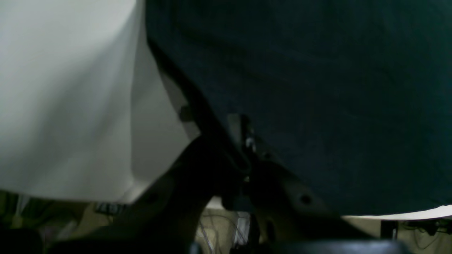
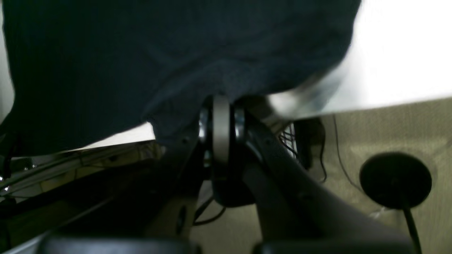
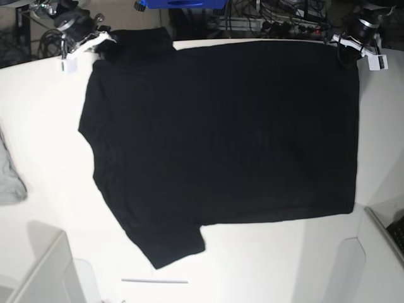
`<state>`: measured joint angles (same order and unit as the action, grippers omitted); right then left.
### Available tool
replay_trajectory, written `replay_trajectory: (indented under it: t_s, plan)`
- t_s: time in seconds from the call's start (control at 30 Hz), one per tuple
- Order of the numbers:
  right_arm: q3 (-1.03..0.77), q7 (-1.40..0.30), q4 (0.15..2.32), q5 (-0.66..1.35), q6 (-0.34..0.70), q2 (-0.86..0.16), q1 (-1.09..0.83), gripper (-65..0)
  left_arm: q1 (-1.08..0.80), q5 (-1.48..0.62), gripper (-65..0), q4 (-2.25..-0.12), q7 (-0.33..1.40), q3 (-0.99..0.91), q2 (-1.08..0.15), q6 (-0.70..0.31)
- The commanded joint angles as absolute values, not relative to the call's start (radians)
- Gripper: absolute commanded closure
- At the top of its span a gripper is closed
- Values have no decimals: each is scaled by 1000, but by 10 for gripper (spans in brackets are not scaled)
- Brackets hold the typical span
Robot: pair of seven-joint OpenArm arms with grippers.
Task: Fold the T-shirt properly
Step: 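Lift the gripped shirt edge and pull it toward the arm bases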
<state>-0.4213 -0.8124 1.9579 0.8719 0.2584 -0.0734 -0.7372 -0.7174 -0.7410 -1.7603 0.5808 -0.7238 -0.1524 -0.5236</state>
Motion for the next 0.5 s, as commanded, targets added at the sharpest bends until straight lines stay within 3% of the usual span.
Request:
replay_trajectory:
  t_s: [0.0, 0.3, 0.47]
  plan:
    - [-426, -797, 1980, 888, 263, -82, -731, 0, -727, -762, 0, -1794, 565, -731, -148, -532]
    - [-424, -800, 1983, 891, 211, -91, -638, 0, -688, -762, 0, -1856, 575, -731, -136, -524]
    - [-427, -900, 1983, 888, 209, -91, -535, 0, -616, -760, 0, -1856, 688, -745, -134, -524]
